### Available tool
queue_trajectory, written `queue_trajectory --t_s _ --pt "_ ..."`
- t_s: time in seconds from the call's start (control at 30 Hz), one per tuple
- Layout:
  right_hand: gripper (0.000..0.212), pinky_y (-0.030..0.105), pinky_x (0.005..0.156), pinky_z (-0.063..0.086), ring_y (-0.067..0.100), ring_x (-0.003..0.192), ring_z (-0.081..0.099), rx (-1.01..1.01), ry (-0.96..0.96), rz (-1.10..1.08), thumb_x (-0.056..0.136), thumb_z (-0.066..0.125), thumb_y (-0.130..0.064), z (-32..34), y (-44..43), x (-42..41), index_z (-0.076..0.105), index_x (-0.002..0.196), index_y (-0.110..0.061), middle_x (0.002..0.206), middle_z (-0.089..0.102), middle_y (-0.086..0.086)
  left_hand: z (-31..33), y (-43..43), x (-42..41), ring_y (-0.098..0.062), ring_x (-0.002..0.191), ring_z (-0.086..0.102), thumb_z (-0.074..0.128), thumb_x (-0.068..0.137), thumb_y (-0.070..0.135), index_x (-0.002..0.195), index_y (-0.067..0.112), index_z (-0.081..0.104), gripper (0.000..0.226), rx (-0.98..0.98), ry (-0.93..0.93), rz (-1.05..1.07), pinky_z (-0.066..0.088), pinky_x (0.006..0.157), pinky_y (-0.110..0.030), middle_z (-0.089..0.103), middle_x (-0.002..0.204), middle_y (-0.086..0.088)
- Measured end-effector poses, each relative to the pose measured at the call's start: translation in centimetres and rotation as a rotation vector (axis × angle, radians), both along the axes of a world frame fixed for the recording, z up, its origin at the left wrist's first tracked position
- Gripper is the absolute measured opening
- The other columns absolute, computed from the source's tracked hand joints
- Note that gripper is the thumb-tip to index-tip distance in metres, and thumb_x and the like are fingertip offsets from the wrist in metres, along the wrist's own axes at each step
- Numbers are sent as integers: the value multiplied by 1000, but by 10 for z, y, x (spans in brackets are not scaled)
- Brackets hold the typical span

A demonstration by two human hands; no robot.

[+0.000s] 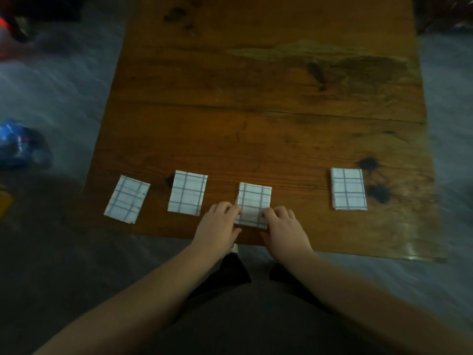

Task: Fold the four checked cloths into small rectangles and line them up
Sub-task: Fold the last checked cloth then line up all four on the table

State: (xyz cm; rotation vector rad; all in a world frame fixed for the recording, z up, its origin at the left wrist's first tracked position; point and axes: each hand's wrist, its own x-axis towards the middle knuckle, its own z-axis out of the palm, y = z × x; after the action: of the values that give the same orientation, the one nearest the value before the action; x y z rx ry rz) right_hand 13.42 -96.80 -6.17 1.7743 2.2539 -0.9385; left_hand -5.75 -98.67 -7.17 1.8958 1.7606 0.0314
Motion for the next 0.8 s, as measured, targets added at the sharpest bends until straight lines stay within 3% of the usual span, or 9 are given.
queue_trajectory --t_s 0.33,0.8 --pt "43 38 108 43 19 128 47 50 -71 -63 99 57 -31 -3 8 -7 45 139 -31 139 49 -4 -11 22 1 -13 124 46 63 96 28 137 31 50 44 24 1 -114 42 106 -30 51 134 8" --pt "37 38 107 43 20 127 47 69 -97 -124 101 52 -31 -11 50 63 47 138 -31 138 50 -4 -10 76 72 -16 124 45 61 97 29 139 29 49 43 31 51 -169 41 107 -34 50 134 6"
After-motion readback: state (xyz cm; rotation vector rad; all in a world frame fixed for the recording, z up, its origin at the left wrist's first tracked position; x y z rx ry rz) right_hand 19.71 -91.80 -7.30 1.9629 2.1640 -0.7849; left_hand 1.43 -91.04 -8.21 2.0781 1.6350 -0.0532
